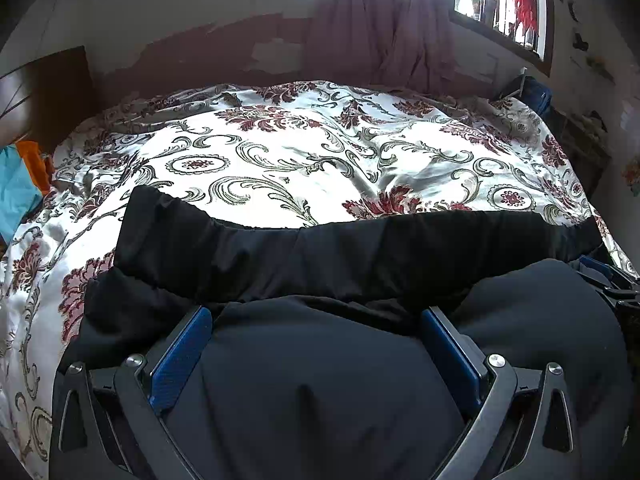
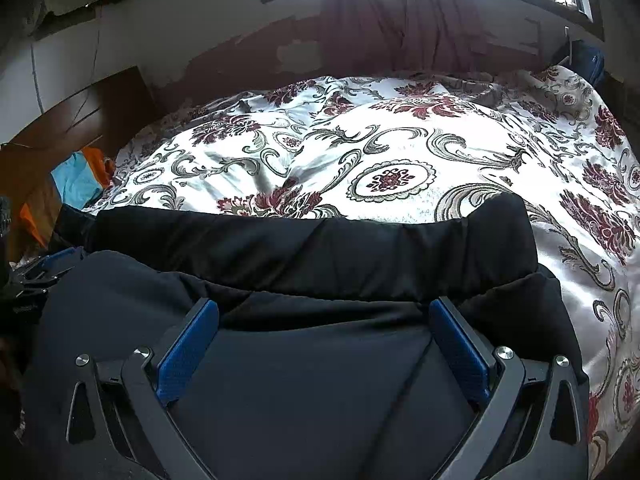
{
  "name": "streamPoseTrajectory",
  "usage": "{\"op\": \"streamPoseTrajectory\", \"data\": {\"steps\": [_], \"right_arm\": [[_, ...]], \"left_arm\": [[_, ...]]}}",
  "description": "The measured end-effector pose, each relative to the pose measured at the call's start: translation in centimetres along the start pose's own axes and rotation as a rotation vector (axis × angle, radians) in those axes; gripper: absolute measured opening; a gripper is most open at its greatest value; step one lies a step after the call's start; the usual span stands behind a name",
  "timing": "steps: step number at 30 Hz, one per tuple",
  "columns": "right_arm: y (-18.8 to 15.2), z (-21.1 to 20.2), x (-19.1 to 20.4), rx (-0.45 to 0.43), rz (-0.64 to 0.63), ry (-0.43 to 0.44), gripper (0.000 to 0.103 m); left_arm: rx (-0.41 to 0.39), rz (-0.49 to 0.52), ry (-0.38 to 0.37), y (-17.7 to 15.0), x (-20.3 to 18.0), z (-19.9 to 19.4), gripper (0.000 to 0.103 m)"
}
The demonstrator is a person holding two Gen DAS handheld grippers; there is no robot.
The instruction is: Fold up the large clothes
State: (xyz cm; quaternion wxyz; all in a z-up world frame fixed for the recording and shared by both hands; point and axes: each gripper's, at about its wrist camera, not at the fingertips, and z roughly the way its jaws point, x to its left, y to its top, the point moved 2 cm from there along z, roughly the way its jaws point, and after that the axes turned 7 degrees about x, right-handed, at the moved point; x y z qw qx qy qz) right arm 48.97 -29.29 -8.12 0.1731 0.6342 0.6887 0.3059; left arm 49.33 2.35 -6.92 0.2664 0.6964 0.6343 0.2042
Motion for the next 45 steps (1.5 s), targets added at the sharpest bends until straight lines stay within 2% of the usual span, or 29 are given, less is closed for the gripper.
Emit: {"op": "streamPoseTrajectory", "data": {"steps": [6,10,16,20,22,24,26,30,35,38,40,45], "right_arm": [[-0.4,-0.6,0.2,-0.023,-0.012,-0.014,0.102],[-0.8,-1.2,0.7,-0.044,-0.033,-0.052,0.102],[-1.6,-2.8,1.3,-0.087,-0.061,-0.129,0.102],[-2.7,-6.2,1.0,-0.193,-0.06,-0.147,0.102],[-3.2,-8.4,0.2,-0.264,-0.042,-0.142,0.102],[-3.8,-10.1,-0.9,-0.299,-0.012,-0.147,0.102],[-4.3,-11.1,-2.6,-0.285,0.03,-0.161,0.102],[-5.1,-11.9,-5.2,-0.23,0.036,-0.178,0.102],[-5.7,-11.1,-7.6,-0.143,0.028,-0.177,0.102],[-6.1,-9.8,-8.8,-0.088,0.065,-0.096,0.102],[-6.6,-9.2,-9.4,-0.075,0.115,-0.044,0.102],[-7.4,-7.6,-10.9,-0.045,0.211,0.08,0.102]], "left_arm": [[-0.033,-0.006,-0.013,-0.3,0.1,-0.5,0.103],[-0.091,-0.028,-0.06,-1.0,0.7,-1.4,0.103],[-0.098,-0.038,-0.085,-1.3,0.9,-1.9,0.103],[-0.086,-0.066,-0.044,-1.7,0.9,-3.3,0.103],[-0.1,-0.105,-0.025,-2.1,1.5,-4.5,0.103],[-0.12,-0.15,-0.021,-2.6,2.3,-5.9,0.103],[-0.135,-0.179,-0.024,-3.3,3.4,-7.2,0.103],[-0.142,-0.201,0.005,-4.5,6.0,-8.8,0.103],[-0.088,-0.226,0.026,-5.6,9.6,-9.0,0.103],[-0.027,-0.26,0.003,-6.3,11.2,-8.1,0.103],[0.03,-0.303,-0.049,-6.9,12.3,-6.8,0.103],[0.054,-0.4,-0.155,-8.1,12.9,-5.1,0.103]]}}
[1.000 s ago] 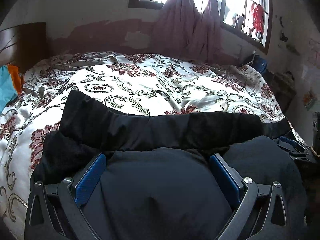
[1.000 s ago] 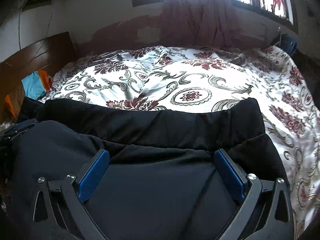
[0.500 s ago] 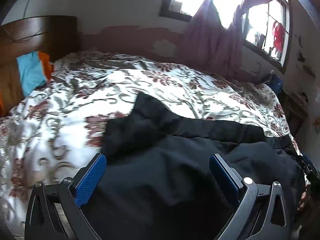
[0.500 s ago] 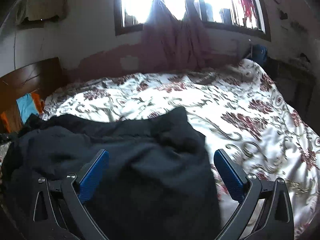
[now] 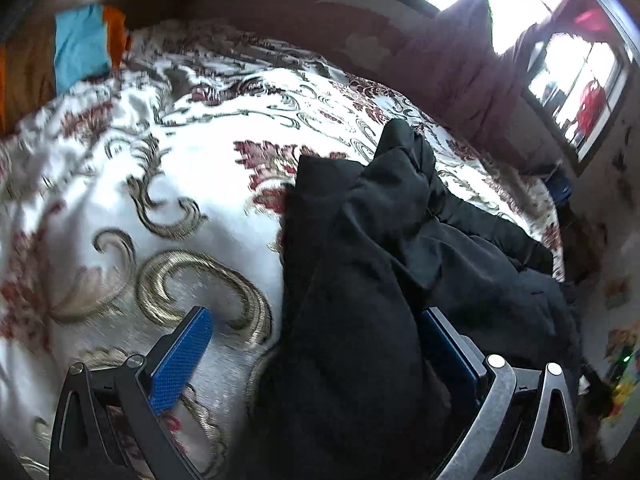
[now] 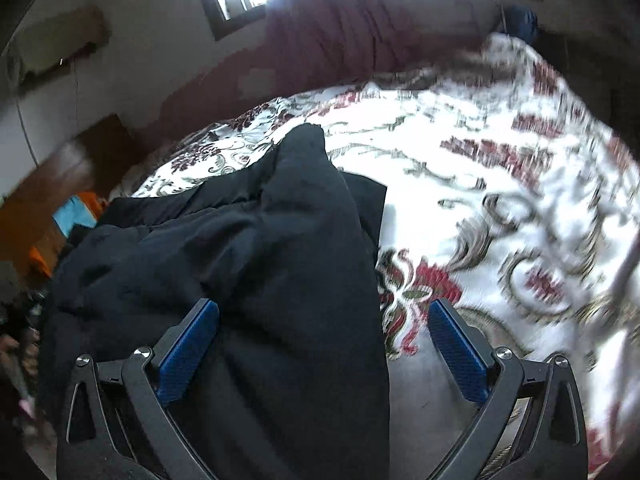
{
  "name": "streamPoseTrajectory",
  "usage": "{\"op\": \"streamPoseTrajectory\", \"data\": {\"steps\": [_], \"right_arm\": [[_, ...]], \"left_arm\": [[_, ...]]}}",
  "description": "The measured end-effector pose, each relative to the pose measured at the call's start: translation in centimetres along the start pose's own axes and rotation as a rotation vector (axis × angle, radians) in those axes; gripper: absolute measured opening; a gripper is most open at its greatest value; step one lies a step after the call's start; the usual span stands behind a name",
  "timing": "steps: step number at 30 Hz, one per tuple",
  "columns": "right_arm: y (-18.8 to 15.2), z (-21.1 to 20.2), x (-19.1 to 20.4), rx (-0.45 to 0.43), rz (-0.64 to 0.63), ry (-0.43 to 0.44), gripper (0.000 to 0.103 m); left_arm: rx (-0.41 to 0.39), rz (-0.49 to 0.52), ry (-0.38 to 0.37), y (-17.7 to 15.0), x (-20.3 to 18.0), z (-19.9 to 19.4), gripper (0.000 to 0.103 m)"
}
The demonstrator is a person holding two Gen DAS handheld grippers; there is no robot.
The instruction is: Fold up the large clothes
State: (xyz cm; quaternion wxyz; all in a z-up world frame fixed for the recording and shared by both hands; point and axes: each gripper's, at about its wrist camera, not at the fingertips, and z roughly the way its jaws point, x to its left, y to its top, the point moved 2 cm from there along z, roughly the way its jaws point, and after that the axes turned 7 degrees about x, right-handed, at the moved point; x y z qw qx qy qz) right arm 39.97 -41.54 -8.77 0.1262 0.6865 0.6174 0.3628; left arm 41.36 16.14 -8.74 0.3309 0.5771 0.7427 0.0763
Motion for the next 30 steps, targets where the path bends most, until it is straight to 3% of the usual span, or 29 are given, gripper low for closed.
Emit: {"op": "streamPoseTrajectory", "data": {"steps": [8,13,17,22,26,30], "right_arm": [[-0.4,1.1,-1.2,0.008,0.047,0.103,0.102],[-0.4,1.2,-2.1,0.035,0.112,0.243,0.102],[-0.9,1.8,-0.6,0.078,0.098,0.286,0.101],[-1.4,2.3,2.3,0.145,0.013,0.2,0.081],[-1.3,1.7,1.9,0.159,0.109,0.218,0.05],[-0.9,-0.4,4.0,0.117,0.053,0.151,0.025]], "left_arm": [[0.023,0.021,-0.047,-0.3,0.0,1.0,0.103],[0.066,0.064,-0.089,-0.6,-0.6,0.9,0.103],[0.102,0.072,-0.133,-1.0,-0.9,1.0,0.103],[0.159,0.057,-0.127,-1.1,-1.6,1.2,0.1],[0.189,0.04,-0.094,-1.2,-2.0,0.8,0.078],[0.203,-0.019,-0.09,-1.3,-2.4,0.2,0.048]]}}
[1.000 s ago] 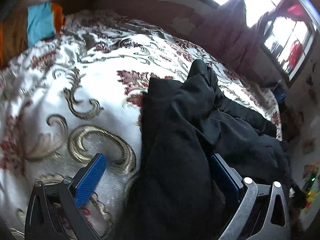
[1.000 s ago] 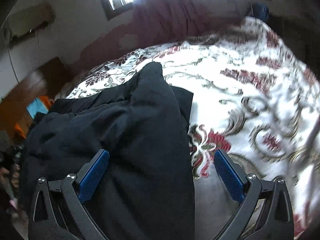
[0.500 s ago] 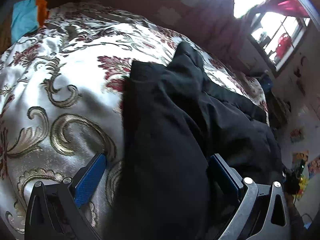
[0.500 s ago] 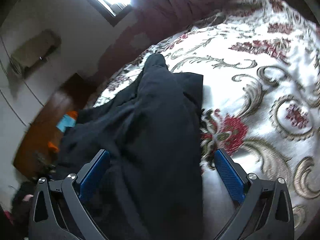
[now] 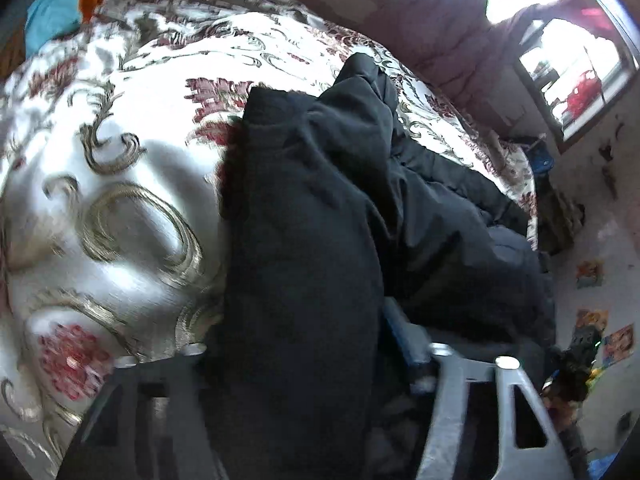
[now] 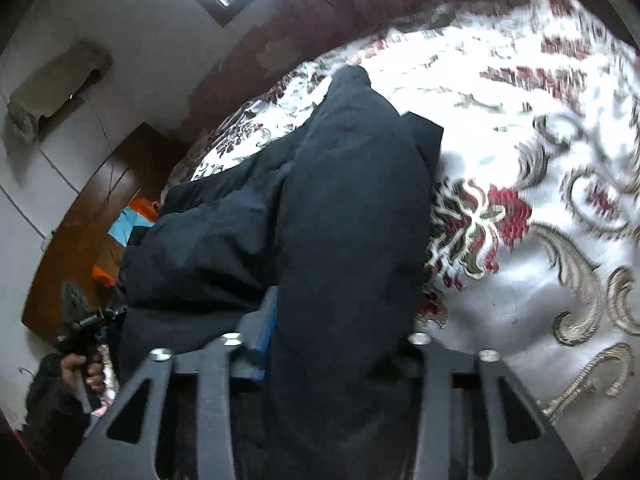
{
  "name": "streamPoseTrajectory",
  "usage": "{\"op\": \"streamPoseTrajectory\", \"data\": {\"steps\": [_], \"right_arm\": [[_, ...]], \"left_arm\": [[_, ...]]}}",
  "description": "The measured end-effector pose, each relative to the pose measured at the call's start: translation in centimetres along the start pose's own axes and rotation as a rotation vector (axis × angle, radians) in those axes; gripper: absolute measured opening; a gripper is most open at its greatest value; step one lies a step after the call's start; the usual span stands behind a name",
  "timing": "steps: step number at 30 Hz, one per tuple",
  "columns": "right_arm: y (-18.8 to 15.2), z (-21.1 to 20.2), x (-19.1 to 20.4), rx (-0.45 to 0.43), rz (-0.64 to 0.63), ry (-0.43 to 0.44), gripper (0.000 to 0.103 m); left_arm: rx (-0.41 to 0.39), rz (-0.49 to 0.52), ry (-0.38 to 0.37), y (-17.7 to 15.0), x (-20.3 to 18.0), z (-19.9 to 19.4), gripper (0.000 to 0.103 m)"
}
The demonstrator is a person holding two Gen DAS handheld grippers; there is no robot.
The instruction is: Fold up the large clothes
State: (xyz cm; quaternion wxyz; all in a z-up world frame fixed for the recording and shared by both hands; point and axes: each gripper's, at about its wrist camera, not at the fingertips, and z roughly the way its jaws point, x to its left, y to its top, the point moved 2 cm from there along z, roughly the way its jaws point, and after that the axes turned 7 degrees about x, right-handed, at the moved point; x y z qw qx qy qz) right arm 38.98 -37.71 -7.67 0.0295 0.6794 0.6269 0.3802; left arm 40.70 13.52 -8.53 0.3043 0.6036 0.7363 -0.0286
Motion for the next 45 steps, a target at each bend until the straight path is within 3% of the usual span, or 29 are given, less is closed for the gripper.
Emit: {"op": "streamPoseTrajectory", "data": {"steps": [3,8,14,22,28,32,35,40,45], "right_arm": [[0.4,-1.5,2.4,-0.027,-0.043,-0.03,0.019],[2.3,-5.0,7.1,-0.105,-0.104,0.016,0.017],[3.0,-7.3,11.5,-0.154,-0.167,0.081,0.017],[3.1,-6.2,17.0,-0.185,-0.261,0.146,0.017],[2.3,-2.9,16.4,-0.115,-0.255,0.106,0.017],[1.2,0.3,12.9,-0.044,-0.156,0.042,0.017],[0.3,2.4,10.4,0.023,-0.079,-0.007,0.023],[-0.2,2.8,9.4,0.03,-0.057,-0.056,0.037],[-0.1,1.7,10.2,-0.003,-0.068,-0.14,0.074]], "left_arm": [[-0.04,0.019,0.029,-0.4,-1.2,-1.4,0.028],[-0.101,0.032,0.007,0.2,-3.2,-4.6,0.018],[-0.188,0.06,-0.027,1.5,-4.5,-10.5,0.016],[-0.319,0.088,0.025,2.2,-1.8,-17.6,0.016],[-0.33,0.063,0.06,1.1,0.9,-18.3,0.017],[-0.266,0.032,0.082,0.3,3.3,-14.7,0.016],[-0.227,0.007,0.103,-0.3,5.3,-11.7,0.017],[-0.205,-0.046,0.085,-1.1,6.6,-10.2,0.022],[-0.175,-0.062,0.15,-1.0,6.2,-10.4,0.04]]}}
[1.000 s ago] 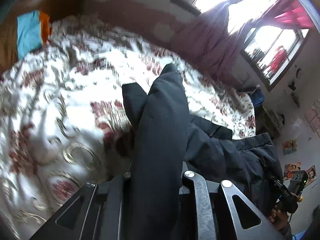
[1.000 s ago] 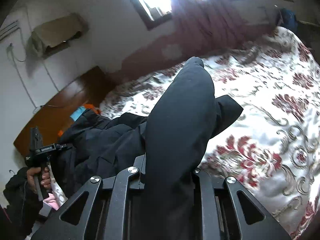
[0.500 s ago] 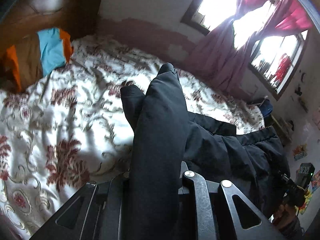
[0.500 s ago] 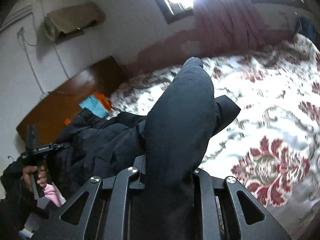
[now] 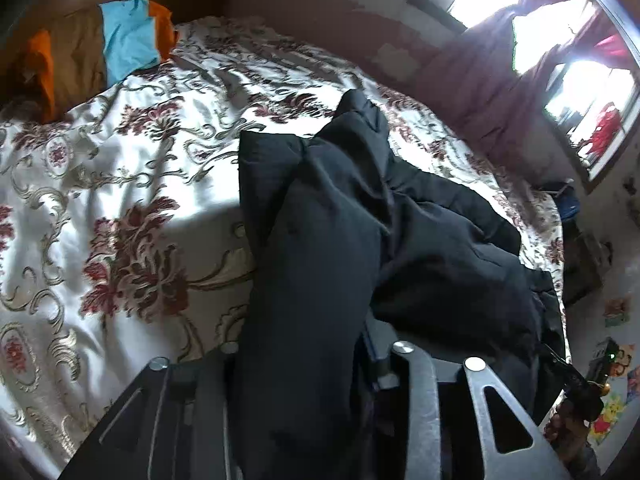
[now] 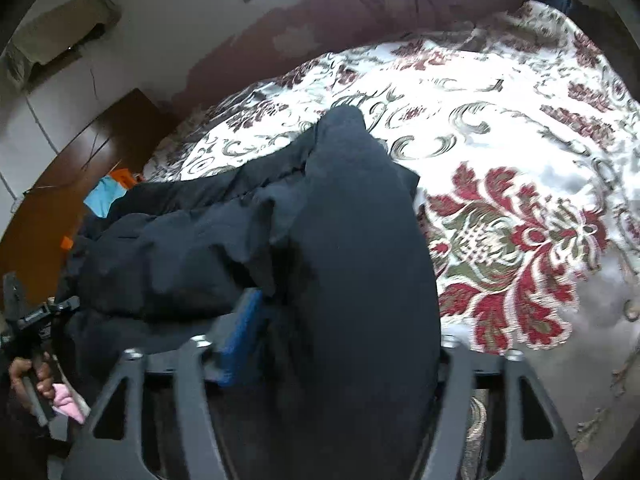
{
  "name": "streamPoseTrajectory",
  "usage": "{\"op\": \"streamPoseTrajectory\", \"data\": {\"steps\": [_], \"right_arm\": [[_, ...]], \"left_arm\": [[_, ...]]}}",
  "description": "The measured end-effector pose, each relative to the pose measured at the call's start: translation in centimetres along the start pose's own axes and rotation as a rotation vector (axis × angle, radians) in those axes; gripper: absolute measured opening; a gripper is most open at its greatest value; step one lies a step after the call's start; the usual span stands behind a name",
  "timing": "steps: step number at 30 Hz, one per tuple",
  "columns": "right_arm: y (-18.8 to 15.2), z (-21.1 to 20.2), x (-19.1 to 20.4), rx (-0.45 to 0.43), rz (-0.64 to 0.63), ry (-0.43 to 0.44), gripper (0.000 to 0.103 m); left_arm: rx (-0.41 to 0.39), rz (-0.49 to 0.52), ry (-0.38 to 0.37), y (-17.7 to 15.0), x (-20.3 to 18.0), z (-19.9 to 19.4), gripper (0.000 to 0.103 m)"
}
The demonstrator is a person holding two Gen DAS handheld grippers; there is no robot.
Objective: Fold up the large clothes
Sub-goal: 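Lift the held jacket flap with both tools, then lay the flap onto the jacket bundle and open both tools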
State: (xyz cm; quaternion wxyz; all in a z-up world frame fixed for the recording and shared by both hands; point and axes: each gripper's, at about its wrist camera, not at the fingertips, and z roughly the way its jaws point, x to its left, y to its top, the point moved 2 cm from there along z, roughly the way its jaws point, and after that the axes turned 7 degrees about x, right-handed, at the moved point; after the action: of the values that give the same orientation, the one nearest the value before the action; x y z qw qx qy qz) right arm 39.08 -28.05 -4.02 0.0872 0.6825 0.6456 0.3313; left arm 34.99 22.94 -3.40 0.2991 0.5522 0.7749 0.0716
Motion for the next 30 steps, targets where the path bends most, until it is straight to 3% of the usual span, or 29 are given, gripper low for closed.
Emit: {"op": "streamPoseTrajectory", "data": {"steps": [1,2,3,5,10,11,19,30], "right_arm": [[0.1,-0.5,0.1,-0.019,-0.007,-0.014,0.076],[0.1,-0.8,0.2,-0.032,-0.013,-0.024,0.079],[0.2,-1.3,0.4,-0.048,-0.023,-0.039,0.083],[0.3,-2.4,0.5,-0.075,-0.039,-0.05,0.087],[-0.5,-6.2,2.2,-0.185,-0.094,-0.056,0.096],[-0.6,-6.8,2.8,-0.207,-0.107,-0.057,0.102],[-2.1,-10.3,6.5,-0.302,-0.181,-0.02,0.102],[-5.0,-15.2,9.7,-0.401,-0.242,0.034,0.102]], "left_arm": [[0.004,-0.018,0.012,0.0,0.2,-0.1,0.043],[0.004,-0.034,0.019,0.1,0.3,-0.3,0.055],[-0.001,-0.06,0.025,0.1,0.5,-0.5,0.074],[-0.038,-0.105,0.015,-0.1,0.9,-1.3,0.084],[-0.112,-0.116,0.036,-0.6,0.4,-3.7,0.09],[-0.124,-0.101,0.04,-0.9,0.0,-4.3,0.091],[-0.164,-0.019,0.028,-2.7,-2.7,-7.2,0.101],[-0.296,0.145,0.0,-6.5,-7.9,-12.1,0.103]]}}
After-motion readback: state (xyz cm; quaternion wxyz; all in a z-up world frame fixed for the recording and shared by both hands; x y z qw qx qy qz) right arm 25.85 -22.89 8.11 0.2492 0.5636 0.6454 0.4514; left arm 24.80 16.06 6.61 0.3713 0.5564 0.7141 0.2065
